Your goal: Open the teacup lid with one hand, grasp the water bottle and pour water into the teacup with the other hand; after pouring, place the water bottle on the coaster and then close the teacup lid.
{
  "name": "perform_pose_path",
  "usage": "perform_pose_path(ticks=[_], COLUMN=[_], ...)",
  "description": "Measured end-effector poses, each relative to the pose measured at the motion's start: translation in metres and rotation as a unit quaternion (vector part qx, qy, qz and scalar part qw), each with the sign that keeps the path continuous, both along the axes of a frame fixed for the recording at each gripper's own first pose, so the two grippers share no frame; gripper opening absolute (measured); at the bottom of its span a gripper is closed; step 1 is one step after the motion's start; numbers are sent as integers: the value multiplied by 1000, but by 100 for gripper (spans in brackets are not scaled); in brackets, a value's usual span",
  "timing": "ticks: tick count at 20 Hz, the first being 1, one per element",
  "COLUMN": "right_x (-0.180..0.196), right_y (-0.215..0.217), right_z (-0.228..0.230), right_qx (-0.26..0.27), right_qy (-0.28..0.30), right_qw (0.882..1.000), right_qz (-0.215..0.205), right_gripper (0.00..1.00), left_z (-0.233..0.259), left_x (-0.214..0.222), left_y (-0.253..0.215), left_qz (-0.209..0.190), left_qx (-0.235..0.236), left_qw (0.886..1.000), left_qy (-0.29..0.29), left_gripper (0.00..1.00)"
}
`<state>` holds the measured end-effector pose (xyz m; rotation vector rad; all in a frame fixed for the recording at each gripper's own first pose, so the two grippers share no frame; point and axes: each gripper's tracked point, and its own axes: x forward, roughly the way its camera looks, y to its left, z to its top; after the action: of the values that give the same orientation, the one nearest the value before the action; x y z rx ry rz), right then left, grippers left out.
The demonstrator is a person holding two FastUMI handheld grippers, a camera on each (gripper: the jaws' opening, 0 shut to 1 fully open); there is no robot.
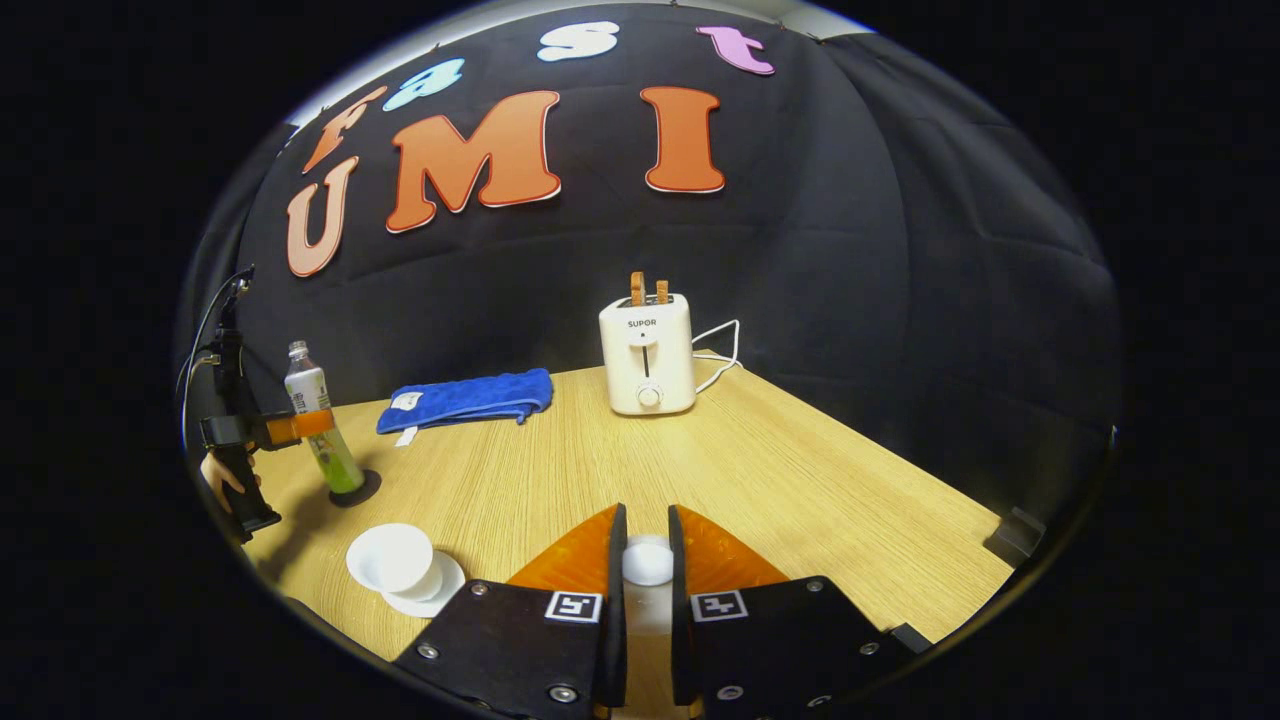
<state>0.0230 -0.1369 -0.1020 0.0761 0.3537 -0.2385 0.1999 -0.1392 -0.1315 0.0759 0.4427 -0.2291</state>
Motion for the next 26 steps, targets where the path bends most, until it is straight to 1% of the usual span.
perform_pose_path(ticks=[2, 6, 7, 8, 11, 12, 14, 15, 16, 17, 18, 19, 20, 21, 22, 23, 24, 25, 26], right_x=[0, 1, 1, 1, 2, 1, 1, 2, 2, 2, 2, 2, 2, 4, 7, 10, 12, 14, 16], right_y=[0, 0, 0, 0, 0, -1, 0, 0, 1, 1, 2, 4, 9, 15, 23, 33, 44, 55, 66], right_z=[0, 1, 2, 2, 2, 2, 3, 4, 5, 7, 8, 10, 16, 23, 27, 30, 31, 32, 34], right_qx=[0, -1, 0, 0, 0, 0, -1, -1, -1, -3, -4, -6, -9, -10, -8, -3, 0, -1, -4], right_qy=[1, 0, 0, 0, -1, -1, -2, -4, -6, -7, -8, -9, -14, -23, -29, -32, -33, -33, -35], right_qw=[1000, 1000, 1000, 1000, 1000, 1000, 1000, 1000, 1000, 1000, 1000, 1000, 1000, 1000, 999, 999, 999, 998, 997], right_qz=[1, 2, 2, 2, 2, 2, 2, 3, 4, 5, 7, 11, 14, 16, 21, 29, 41, 52, 64], right_gripper=[18, 18, 18, 18, 18, 18, 18, 18, 18, 18, 18, 18, 18, 18, 18, 18, 18, 18, 18], left_z=[1, 1, 2, 2, -1, -3, -6, -6, -8, -9, -9, -8, -5, -1, 4, 9, 12, 15, 22], left_x=[-1, -3, -4, -6, -8, -9, -13, -14, -16, -18, -24, -30, -37, -43, -51, -58, -68, -80, -88], left_y=[-1, 0, -1, -2, -5, -4, -4, -3, 0, 2, 6, 6, 7, 8, 10, 11, 13, 15, 18], left_qz=[0, -5, -8, -10, -15, -15, -16, -14, -10, -4, 0, -1, -2, -2, -4, -7, -10, -10, -9], left_qx=[2, 27, 33, 36, 43, 47, 45, 42, 40, 38, 37, 33, 31, 32, 36, 41, 47, 50, 50], left_qw=[1000, 1000, 999, 999, 999, 999, 999, 999, 999, 999, 999, 999, 999, 999, 999, 998, 998, 998, 997], left_qy=[-3, -15, -18, -19, -20, -19, -16, -15, -14, -12, -10, -11, -15, -21, -29, -37, -40, -40, -50], left_gripper=[71, 72, 79, 77, 78, 83, 85, 91, 92, 98, 96, 99, 100, 99, 96, 96, 99, 96, 96])
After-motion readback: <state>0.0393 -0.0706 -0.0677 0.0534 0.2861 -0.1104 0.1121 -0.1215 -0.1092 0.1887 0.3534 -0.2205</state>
